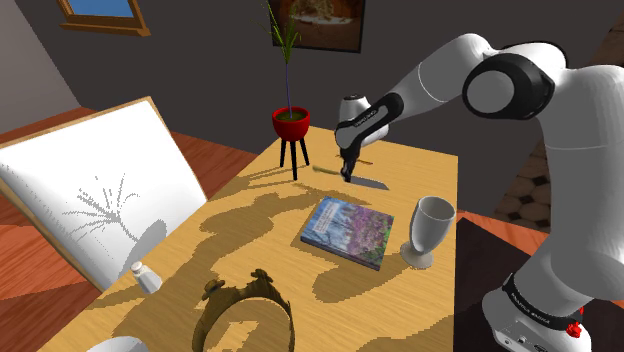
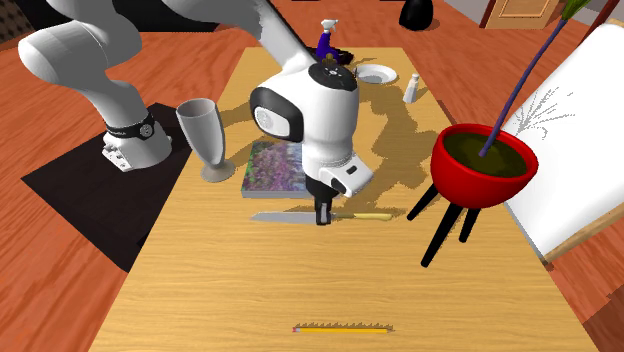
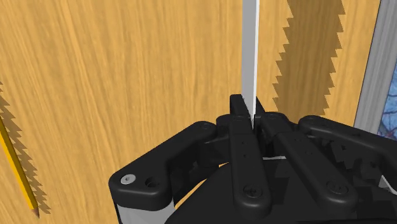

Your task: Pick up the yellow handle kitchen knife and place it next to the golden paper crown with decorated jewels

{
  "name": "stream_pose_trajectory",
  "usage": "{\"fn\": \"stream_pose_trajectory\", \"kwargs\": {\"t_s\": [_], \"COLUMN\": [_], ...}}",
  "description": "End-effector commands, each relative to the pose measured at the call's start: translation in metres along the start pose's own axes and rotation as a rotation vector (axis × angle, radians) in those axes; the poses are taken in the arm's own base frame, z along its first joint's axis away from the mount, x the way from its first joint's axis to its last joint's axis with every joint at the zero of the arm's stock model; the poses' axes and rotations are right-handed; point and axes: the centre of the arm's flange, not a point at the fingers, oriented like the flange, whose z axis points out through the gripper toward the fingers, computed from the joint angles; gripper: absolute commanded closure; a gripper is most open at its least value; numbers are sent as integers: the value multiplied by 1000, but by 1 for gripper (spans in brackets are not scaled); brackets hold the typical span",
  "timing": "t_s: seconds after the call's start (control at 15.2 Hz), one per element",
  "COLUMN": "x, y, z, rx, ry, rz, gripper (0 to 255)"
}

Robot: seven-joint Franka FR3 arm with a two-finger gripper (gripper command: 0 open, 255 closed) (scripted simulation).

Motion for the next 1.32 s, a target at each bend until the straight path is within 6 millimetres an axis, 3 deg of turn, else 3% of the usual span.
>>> {"fn": "stream_pose_trajectory", "kwargs": {"t_s": [0.0, 1.25], "x": [0, -2], "y": [0, 0], "z": [-11, -111], "rx": [0, 0], "ry": [0, 0], "rz": [0, 0], "gripper": [255, 255]}}
